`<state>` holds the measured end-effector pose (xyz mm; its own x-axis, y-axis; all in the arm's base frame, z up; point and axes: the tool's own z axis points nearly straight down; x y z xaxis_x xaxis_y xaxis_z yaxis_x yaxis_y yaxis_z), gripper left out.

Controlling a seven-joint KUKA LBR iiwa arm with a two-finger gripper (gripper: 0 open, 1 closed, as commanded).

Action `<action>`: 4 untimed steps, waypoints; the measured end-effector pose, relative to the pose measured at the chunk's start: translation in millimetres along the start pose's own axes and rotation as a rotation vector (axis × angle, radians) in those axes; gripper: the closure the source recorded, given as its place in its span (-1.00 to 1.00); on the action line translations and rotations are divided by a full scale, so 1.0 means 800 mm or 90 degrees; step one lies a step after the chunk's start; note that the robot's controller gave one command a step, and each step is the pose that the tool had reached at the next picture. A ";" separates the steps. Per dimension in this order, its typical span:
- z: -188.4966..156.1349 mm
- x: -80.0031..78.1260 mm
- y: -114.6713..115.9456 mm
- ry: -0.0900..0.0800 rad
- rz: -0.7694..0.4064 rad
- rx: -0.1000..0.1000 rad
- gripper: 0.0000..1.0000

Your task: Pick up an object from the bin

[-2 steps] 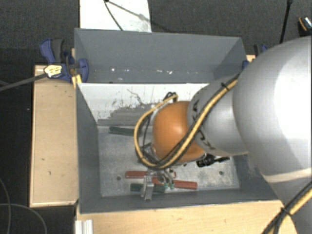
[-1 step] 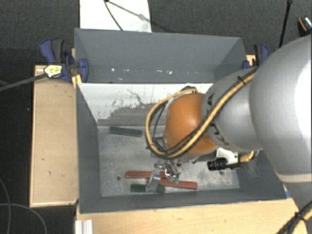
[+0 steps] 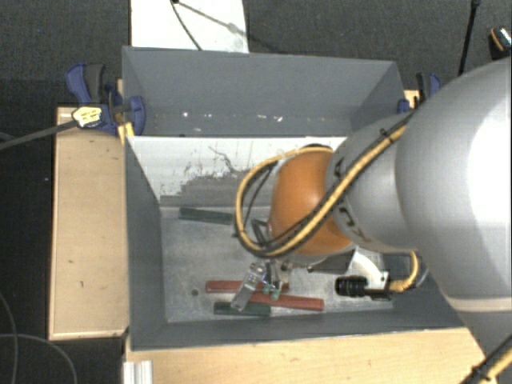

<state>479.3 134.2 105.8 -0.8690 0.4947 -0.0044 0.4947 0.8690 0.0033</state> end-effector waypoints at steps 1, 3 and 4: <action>0.046 -0.006 -0.020 0.005 -0.024 0.003 -1.00; 0.043 -0.006 -0.018 0.004 -0.020 0.000 1.00; -0.009 -0.007 -0.017 0.000 -0.020 0.000 1.00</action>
Offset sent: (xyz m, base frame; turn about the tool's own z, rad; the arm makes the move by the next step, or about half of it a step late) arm -0.0032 -0.0154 -0.0358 -0.0389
